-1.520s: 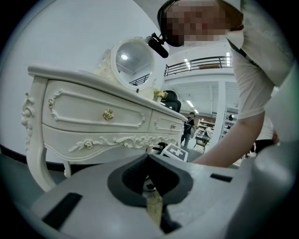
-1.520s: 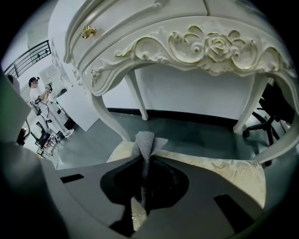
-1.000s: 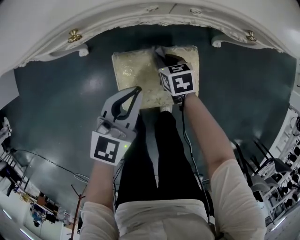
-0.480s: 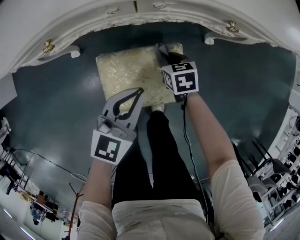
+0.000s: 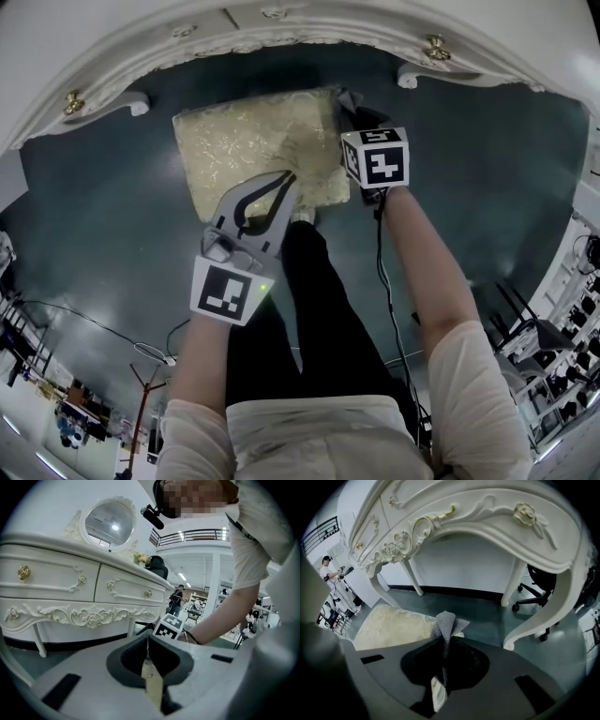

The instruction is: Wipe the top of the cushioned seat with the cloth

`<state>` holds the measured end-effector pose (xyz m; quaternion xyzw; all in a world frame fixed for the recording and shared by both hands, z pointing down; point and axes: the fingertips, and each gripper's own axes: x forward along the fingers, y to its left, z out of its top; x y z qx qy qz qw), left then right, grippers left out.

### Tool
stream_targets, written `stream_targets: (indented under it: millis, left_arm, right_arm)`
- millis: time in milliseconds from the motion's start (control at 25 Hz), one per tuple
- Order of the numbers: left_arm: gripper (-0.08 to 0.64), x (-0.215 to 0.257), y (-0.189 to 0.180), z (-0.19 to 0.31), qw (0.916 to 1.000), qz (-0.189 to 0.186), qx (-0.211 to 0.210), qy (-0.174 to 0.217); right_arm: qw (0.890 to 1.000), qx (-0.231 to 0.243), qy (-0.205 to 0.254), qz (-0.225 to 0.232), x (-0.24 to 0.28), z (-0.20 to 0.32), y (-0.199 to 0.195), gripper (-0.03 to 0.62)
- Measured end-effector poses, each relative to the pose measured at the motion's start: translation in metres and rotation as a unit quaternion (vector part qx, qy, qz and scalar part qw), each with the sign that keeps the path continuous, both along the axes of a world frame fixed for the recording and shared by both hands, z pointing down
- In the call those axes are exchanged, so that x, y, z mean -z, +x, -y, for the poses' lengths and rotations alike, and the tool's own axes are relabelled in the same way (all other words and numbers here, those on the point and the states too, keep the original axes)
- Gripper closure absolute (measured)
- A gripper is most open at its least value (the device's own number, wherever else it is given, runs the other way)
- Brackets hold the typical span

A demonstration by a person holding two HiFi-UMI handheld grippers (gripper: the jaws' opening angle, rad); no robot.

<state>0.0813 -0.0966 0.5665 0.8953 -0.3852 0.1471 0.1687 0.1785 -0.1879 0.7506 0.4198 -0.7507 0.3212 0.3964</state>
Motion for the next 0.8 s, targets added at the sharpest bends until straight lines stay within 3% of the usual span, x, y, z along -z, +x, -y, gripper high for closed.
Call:
stream_targets:
  millis: [200, 400, 560, 800]
  left_arm:
    - [0.557, 0.002, 0.002, -0.002, 1.0000, -0.001, 0.004, -0.003]
    - [0.557, 0.024, -0.009, -0.006, 0.9998, -0.013, 0.011, 0.012]
    - [0.557, 0.037, -0.030, -0.013, 0.9994, -0.024, 0.018, 0.018]
    - [0.558, 0.046, -0.082, -0.035, 0.9994, -0.022, 0.017, 0.021]
  right_arm:
    - [1.000, -0.021, -0.008, -0.012, 0.003, 0.000, 0.016, 0.561]
    - [0.999, -0.031, 0.010, -0.004, 0.034, -0.003, 0.007, 0.561]
    - [0.999, -0.036, 0.020, 0.010, 0.056, -0.010, -0.020, 0.561]
    - [0.999, -0.010, 0.016, 0.028, 0.070, -0.041, -0.090, 0.561]
